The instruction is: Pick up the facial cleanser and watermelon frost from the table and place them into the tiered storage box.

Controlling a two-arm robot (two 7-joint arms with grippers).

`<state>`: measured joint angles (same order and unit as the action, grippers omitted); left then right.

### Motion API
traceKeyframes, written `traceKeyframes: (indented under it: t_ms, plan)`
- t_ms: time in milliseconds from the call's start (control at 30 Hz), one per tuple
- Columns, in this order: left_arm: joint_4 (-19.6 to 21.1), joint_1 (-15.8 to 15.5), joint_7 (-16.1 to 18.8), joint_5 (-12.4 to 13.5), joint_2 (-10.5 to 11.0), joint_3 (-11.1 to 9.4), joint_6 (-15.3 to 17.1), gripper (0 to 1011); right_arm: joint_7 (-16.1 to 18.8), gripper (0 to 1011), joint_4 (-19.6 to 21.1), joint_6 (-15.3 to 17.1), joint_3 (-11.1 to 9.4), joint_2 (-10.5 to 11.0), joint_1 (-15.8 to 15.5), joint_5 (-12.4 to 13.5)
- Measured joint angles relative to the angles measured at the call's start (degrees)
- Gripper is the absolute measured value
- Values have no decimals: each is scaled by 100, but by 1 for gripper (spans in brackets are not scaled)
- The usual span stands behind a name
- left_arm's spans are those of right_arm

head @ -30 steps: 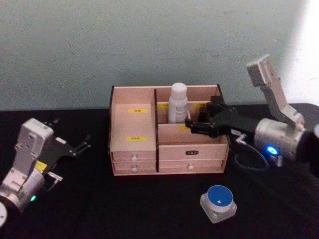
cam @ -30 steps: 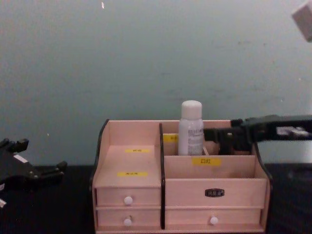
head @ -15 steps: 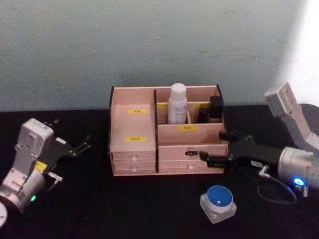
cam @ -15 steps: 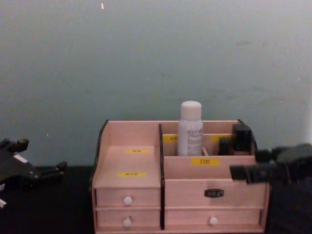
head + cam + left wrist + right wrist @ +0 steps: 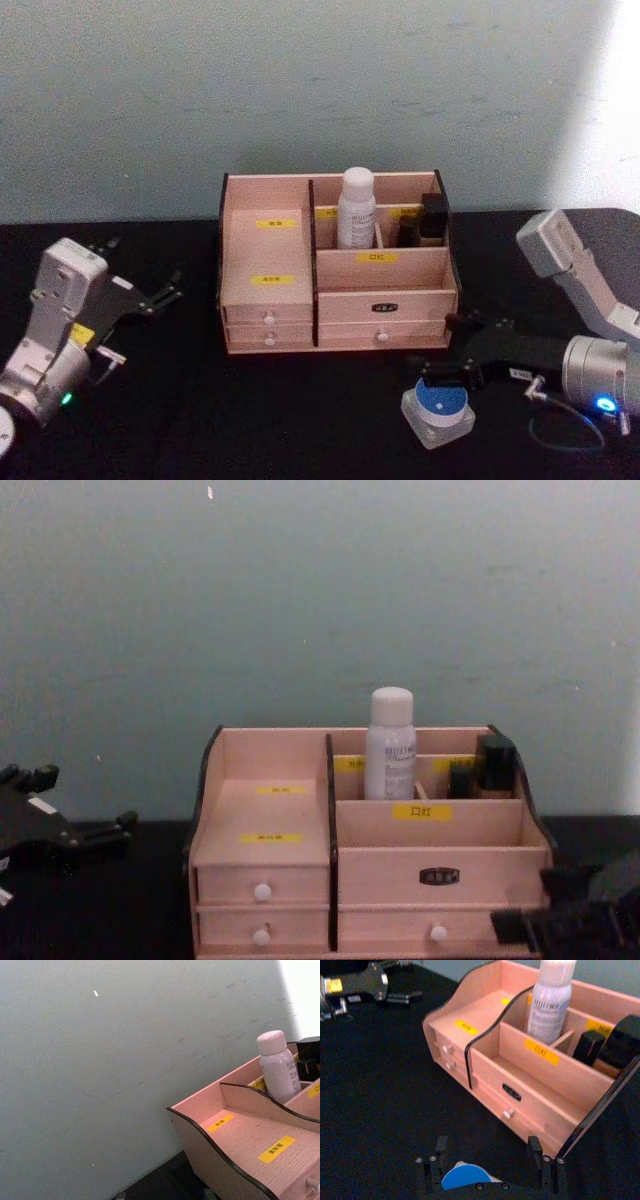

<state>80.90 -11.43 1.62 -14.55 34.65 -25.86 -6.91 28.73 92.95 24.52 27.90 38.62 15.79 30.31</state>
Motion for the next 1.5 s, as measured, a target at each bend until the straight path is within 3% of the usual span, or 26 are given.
traceKeyframes:
  t_ms: [567, 1500]
  plan:
    - [0, 0, 0, 0, 0, 0, 0, 1001, -30, 1002, -169, 234, 330, -29, 96, -188]
    - [0, 0, 0, 0, 0, 0, 0, 1001, -15, 1002, -169, 208, 284, -13, 54, -252]
